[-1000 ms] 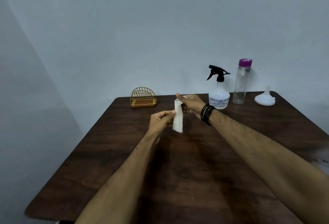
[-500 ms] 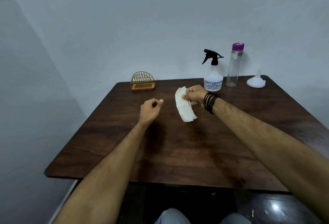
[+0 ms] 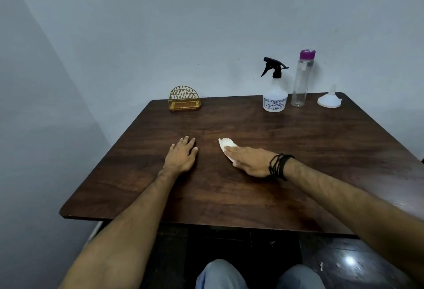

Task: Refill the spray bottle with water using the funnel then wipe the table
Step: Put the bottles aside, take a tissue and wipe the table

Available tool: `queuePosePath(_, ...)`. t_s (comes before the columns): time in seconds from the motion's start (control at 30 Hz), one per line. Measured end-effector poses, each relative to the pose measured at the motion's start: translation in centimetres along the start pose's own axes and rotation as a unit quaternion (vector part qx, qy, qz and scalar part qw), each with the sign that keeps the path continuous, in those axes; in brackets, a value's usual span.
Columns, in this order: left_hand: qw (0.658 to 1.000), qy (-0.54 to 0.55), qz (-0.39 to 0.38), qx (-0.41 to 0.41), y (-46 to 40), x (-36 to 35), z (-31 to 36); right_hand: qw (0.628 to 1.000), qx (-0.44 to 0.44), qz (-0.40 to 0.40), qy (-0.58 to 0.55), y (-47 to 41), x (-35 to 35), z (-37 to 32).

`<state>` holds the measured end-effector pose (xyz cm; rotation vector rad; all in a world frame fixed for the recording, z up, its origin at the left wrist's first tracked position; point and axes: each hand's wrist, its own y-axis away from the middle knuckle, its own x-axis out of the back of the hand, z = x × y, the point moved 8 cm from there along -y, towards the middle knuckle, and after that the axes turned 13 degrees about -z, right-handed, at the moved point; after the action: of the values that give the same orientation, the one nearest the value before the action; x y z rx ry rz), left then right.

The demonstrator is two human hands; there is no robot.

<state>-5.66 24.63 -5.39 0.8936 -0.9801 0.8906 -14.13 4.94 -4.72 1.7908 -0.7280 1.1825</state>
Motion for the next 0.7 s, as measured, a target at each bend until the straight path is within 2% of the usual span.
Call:
queuePosePath(0.1, 1.000, -0.007, 0.005, 0.000, -0.1, 0.0, 0.0, 1.000, 0.005, 0.019, -0.019, 0.6, -0.6, -0.8)
queuePosePath(0.2, 1.000, -0.010, 0.007, 0.001, -0.1, -0.1, -0.1, 0.992, 0.069, 0.081, -0.070, 1.3, 1.1, -2.9)
queuePosePath(0.3, 1.000, -0.012, 0.010, 0.002, -0.1, 0.0, -0.1, 0.978, 0.087, 0.051, -0.184, 1.1, 2.7, -3.4)
queuePosePath(0.37, 1.000, -0.011, 0.010, 0.001, -0.1, 0.0, -0.1, 0.934, 0.069, 0.014, -0.349, 0.4, 3.3, -2.3)
queuePosePath(0.43, 1.000, -0.008, 0.012, 0.002, -0.1, 0.0, -0.2, 0.891, 0.019, 0.043, -0.452, -0.4, 3.7, -0.4)
queuePosePath(0.5, 1.000, -0.003, 0.013, 0.002, 0.0, 0.0, -0.2, 0.924, -0.073, 0.156, -0.341, -0.7, 4.9, 1.7)
queuePosePath(0.57, 1.000, -0.001, 0.013, 0.001, 0.1, 0.0, -0.2, 0.936, -0.134, 0.245, -0.216, -0.5, 5.4, 2.3)
queuePosePath(0.7, 1.000, -0.005, 0.012, 0.004, 0.2, 0.0, -0.1, 0.951, -0.149, 0.238, -0.130, -0.8, 4.2, 0.9)
